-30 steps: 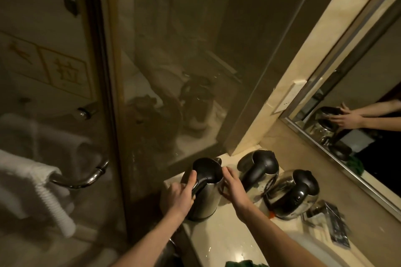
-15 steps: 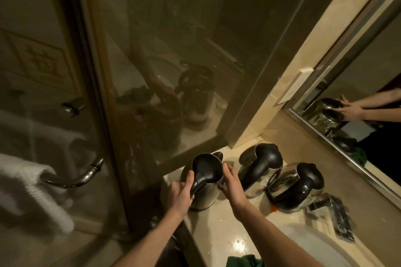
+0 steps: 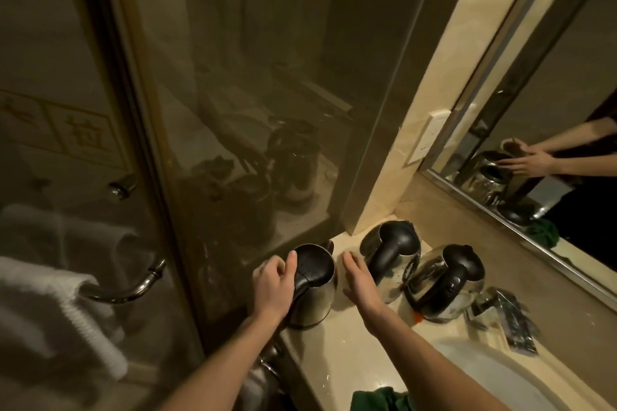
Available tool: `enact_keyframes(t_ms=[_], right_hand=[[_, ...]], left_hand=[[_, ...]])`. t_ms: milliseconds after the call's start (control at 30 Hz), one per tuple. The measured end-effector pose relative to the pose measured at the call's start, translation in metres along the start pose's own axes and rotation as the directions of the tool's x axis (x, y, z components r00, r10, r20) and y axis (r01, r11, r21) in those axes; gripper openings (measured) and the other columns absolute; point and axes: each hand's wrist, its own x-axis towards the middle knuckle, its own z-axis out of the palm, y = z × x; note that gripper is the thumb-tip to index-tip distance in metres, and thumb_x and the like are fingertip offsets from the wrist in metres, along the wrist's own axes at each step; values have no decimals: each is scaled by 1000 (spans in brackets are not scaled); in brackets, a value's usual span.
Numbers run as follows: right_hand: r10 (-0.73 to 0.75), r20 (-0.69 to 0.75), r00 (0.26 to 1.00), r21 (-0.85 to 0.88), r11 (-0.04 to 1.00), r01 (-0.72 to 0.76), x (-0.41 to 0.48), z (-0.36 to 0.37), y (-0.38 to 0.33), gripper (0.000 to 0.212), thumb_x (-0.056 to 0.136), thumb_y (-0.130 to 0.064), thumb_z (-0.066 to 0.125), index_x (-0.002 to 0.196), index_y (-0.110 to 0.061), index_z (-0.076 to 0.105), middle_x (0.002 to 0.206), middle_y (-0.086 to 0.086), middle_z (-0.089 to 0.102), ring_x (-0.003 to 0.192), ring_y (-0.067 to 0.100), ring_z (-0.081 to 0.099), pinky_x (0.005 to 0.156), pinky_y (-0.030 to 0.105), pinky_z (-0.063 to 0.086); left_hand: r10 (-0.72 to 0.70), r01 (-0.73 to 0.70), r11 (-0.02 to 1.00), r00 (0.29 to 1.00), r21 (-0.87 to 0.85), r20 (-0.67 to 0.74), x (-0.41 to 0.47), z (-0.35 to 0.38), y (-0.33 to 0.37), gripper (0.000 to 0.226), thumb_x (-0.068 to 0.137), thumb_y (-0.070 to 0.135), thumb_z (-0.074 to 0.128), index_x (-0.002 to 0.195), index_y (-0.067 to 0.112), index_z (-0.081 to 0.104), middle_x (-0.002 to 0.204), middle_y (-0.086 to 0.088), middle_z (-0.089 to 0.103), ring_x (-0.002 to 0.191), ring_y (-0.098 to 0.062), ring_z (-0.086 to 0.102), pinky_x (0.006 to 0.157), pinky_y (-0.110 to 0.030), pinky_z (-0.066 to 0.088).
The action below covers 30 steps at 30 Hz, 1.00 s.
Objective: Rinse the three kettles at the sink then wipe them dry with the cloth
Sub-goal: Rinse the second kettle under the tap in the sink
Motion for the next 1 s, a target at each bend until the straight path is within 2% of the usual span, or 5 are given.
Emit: enact_keyframes(t_ms=[233, 633, 767, 900, 1000], right_hand=[[-75, -72, 995, 146, 986, 85, -31, -67, -20, 57, 95, -52, 43, 144, -23, 37, 147, 0, 40, 136, 23, 36, 107, 43, 33], [52, -224, 973, 212, 977, -4, -64, -151, 10, 46, 96, -47, 43, 135, -23, 46, 131, 2, 55, 115, 17, 53, 92, 39, 46], [62, -236, 970, 179, 984, -19, -70, -156, 14, 47, 98, -46, 40, 138, -22, 41, 130, 0, 49, 118, 19, 47, 98, 43, 42], [46, -245, 968, 146, 989, -10, -74, -160, 14, 43, 98, -47, 38, 134, -24, 41, 128, 0, 48, 118, 19, 46, 101, 45, 41], [42, -258, 965, 130, 991, -8, -74, -162, 15, 43, 97, -48, 38, 134, -26, 41, 131, 0, 47, 120, 20, 46, 98, 43, 43]], left_hand=[[126, -114, 982, 989, -149, 75, -9, 47, 84, 48, 103, 42, 46, 62, 17, 50, 64, 4, 54, 69, -15, 53, 64, -28, 36], [-194, 186, 981, 934, 56, 299, 1, 158, 96, 66, 97, 64, 34, 101, 6, 66, 111, -18, 67, 109, -37, 60, 97, -43, 47], [-283, 276, 959, 895, 71, 345, 8, 176, 86, 92, 84, 82, 31, 100, 2, 72, 97, -18, 74, 93, -36, 69, 89, -46, 55], [-327, 353, 936, 870, -2, 369, 11, 176, 87, 79, 88, 75, 43, 74, 2, 68, 60, -11, 68, 55, -26, 65, 72, -41, 58], [-297, 314, 949, 887, 12, 354, 13, 175, 84, 79, 84, 80, 44, 72, 6, 68, 71, -14, 72, 71, -32, 71, 76, -43, 58]])
